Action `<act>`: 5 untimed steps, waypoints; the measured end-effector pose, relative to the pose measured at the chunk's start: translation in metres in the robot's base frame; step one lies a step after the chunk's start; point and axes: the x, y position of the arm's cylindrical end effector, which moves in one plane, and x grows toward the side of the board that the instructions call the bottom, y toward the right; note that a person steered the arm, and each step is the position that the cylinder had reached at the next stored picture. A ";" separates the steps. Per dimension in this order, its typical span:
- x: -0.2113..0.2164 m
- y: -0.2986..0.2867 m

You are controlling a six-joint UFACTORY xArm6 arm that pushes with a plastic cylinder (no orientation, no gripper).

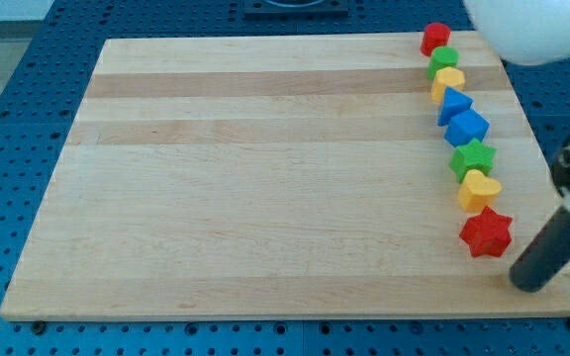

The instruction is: Push the red star to the center of the board

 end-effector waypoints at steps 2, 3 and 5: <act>-0.033 0.003; -0.036 -0.021; -0.044 -0.072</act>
